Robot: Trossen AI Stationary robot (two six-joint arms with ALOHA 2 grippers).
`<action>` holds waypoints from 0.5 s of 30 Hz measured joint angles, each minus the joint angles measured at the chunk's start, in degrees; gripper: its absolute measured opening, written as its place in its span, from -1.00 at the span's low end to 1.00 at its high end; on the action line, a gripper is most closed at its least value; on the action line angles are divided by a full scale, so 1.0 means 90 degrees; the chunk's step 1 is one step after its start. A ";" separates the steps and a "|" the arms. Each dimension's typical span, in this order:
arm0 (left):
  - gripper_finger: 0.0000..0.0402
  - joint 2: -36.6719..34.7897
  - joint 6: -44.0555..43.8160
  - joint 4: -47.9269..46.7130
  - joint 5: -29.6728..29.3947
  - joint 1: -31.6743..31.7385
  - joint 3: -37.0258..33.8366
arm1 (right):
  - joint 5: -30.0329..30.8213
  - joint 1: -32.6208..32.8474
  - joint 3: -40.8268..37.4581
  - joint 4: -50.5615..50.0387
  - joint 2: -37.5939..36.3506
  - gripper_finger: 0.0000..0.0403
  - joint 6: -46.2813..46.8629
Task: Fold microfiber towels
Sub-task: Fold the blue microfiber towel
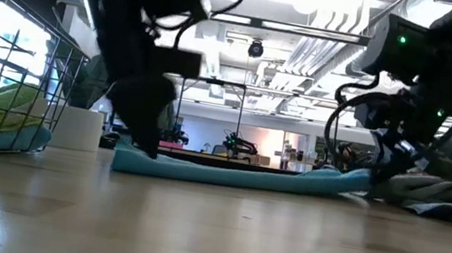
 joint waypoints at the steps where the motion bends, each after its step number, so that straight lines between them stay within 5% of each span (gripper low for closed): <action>1: -0.57 -0.0031 0.0025 0.0017 0.0000 -0.0010 0.0065 | 0.0084 -0.0007 0.0113 -0.0221 0.0002 -0.99 -0.0093; 15: -0.68 -0.0674 0.0336 -0.0009 0.0690 -0.0650 0.0973 | 0.0353 0.0106 0.1364 -0.0739 0.0060 -1.00 -0.1810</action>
